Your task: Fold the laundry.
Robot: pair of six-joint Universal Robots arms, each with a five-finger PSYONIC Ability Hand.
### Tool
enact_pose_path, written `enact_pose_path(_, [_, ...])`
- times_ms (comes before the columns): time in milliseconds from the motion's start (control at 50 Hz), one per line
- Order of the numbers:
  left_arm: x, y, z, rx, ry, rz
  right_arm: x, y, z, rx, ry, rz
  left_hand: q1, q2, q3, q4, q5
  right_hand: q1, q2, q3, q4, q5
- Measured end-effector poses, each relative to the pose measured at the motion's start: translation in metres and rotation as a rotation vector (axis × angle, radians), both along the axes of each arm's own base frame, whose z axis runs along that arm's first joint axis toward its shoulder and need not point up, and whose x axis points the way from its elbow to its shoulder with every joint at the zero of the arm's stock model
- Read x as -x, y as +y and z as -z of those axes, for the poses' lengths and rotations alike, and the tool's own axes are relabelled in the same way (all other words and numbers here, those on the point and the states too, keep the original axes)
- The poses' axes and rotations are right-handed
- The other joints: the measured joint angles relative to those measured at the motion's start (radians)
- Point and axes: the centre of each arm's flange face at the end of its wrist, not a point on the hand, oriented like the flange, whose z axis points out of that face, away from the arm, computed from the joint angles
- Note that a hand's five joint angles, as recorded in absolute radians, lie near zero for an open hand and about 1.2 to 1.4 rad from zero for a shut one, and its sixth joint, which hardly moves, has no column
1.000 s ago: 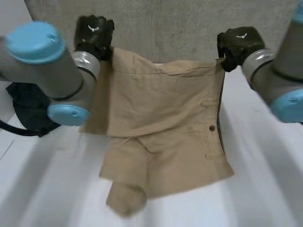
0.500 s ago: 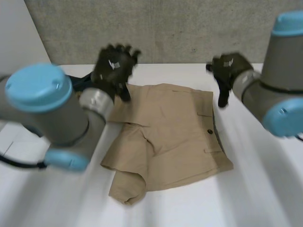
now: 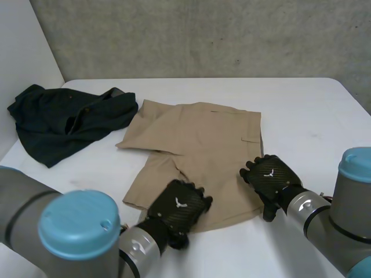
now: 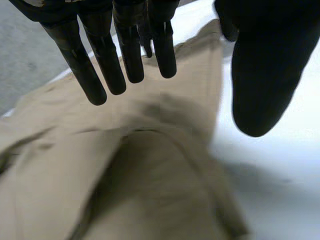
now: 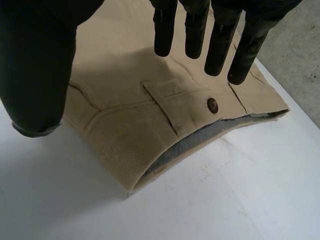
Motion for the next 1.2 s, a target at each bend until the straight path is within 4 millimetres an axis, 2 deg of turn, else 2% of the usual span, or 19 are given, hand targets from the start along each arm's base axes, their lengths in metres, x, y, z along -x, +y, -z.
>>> enact_pose_path(120, [0.007, 0.003, 0.018, -0.050, -0.006, -0.034, -0.001, -0.004, 0.011, 0.004, 0.003, -0.001, 0.000, 0.000, 0.000, 0.000, 0.000, 0.150, 0.182, 0.165, 0.169, 0.150])
enact_pose_path(140, [0.007, 0.001, 0.020, -0.050, -0.008, -0.048, -0.001, -0.005, 0.013, 0.002, 0.003, -0.001, 0.003, 0.004, 0.003, 0.003, 0.004, 0.285, 0.334, 0.321, 0.322, 0.298])
enact_pose_path(180, [0.007, -0.007, 0.025, -0.040, -0.016, -0.101, -0.001, -0.006, 0.014, 0.000, 0.003, 0.001, 0.043, 0.038, 0.039, 0.048, 0.026, 0.400, 0.510, 0.492, 0.492, 0.459])
enact_pose_path(240, [0.005, -0.019, 0.028, -0.023, -0.029, -0.168, 0.000, -0.007, 0.014, -0.002, 0.003, 0.006, 0.067, 0.058, 0.058, 0.058, 0.050, 0.450, 0.646, 0.634, 0.635, 0.589])
enact_pose_path(300, [-0.003, -0.040, 0.032, 0.002, -0.054, -0.276, 0.001, -0.009, 0.014, -0.004, 0.004, 0.013, 0.081, 0.072, 0.067, 0.062, 0.067, 0.452, 0.690, 0.688, 0.690, 0.636])
enact_pose_path(340, [-0.007, -0.046, 0.032, 0.009, -0.061, -0.302, 0.002, -0.009, 0.013, -0.004, 0.003, 0.014, 0.081, 0.072, 0.067, 0.062, 0.067, 0.452, 0.704, 0.700, 0.705, 0.655])
enact_pose_path(360, [-0.013, -0.057, 0.031, 0.020, -0.073, -0.347, 0.002, -0.009, 0.013, -0.004, 0.003, 0.016, 0.080, 0.072, 0.067, 0.062, 0.067, 0.455, 0.713, 0.710, 0.715, 0.669])
enact_pose_path(440, [-0.022, -0.070, 0.029, 0.035, -0.086, -0.394, 0.003, -0.009, 0.013, -0.005, 0.003, 0.016, 0.080, 0.072, 0.067, 0.062, 0.067, 0.468, 0.719, 0.716, 0.724, 0.681])
enact_pose_path(460, [-0.029, -0.078, 0.026, 0.048, -0.090, -0.421, 0.003, -0.009, 0.013, -0.005, 0.003, 0.016, 0.080, 0.072, 0.067, 0.062, 0.067, 0.493, 0.749, 0.746, 0.755, 0.712])
enact_pose_path(480, [-0.029, -0.078, 0.026, 0.048, -0.090, -0.421, 0.003, -0.009, 0.013, -0.005, 0.003, 0.016, 0.080, 0.072, 0.067, 0.062, 0.067, 0.493, 0.749, 0.746, 0.755, 0.712])
enact_pose_path(500, [-0.043, -0.093, 0.019, 0.072, -0.099, -0.469, 0.003, -0.009, 0.013, -0.006, 0.003, 0.015, 0.080, 0.072, 0.067, 0.062, 0.067, 0.578, 0.833, 0.828, 0.836, 0.799])
enact_pose_path(580, [-0.058, -0.104, 0.009, 0.095, -0.103, -0.509, 0.002, -0.009, 0.014, -0.007, 0.005, 0.014, 0.047, 0.055, 0.046, 0.034, 0.028, 0.622, 0.844, 0.841, 0.850, 0.830])
enact_pose_path(860, [-0.071, -0.103, -0.001, 0.105, -0.095, -0.510, 0.003, -0.008, 0.013, -0.007, 0.004, 0.018, 0.005, -0.001, 0.002, -0.016, -0.026, 0.625, 0.844, 0.841, 0.850, 0.831])
enact_pose_path(980, [-0.076, -0.099, -0.011, 0.122, -0.079, -0.482, 0.004, -0.009, 0.012, -0.003, 0.005, 0.027, 0.005, -0.001, 0.002, -0.016, -0.026, 0.625, 0.841, 0.837, 0.845, 0.829])
enact_pose_path(1060, [-0.076, -0.088, -0.016, 0.128, -0.077, -0.426, 0.005, -0.009, 0.009, 0.001, 0.001, 0.036, -0.019, -0.021, -0.018, -0.037, -0.046, 0.596, 0.703, 0.695, 0.696, 0.713])
enact_pose_path(1080, [-0.077, -0.083, -0.017, 0.132, -0.080, -0.404, 0.005, -0.009, 0.007, 0.005, -0.002, 0.039, -0.065, -0.064, -0.061, -0.080, -0.086, 0.467, 0.549, 0.546, 0.550, 0.574])
enact_pose_path(1120, [-0.078, -0.078, -0.018, 0.137, -0.087, -0.382, 0.005, -0.008, 0.003, 0.013, -0.006, 0.041, -0.102, -0.100, -0.098, -0.118, -0.123, 0.382, 0.446, 0.436, 0.447, 0.469])
enact_pose_path(1200, [-0.083, -0.069, -0.017, 0.152, -0.122, -0.352, 0.007, -0.004, -0.008, 0.038, -0.017, 0.042, -0.107, -0.112, -0.112, -0.129, -0.137, 0.308, 0.369, 0.349, 0.346, 0.359])
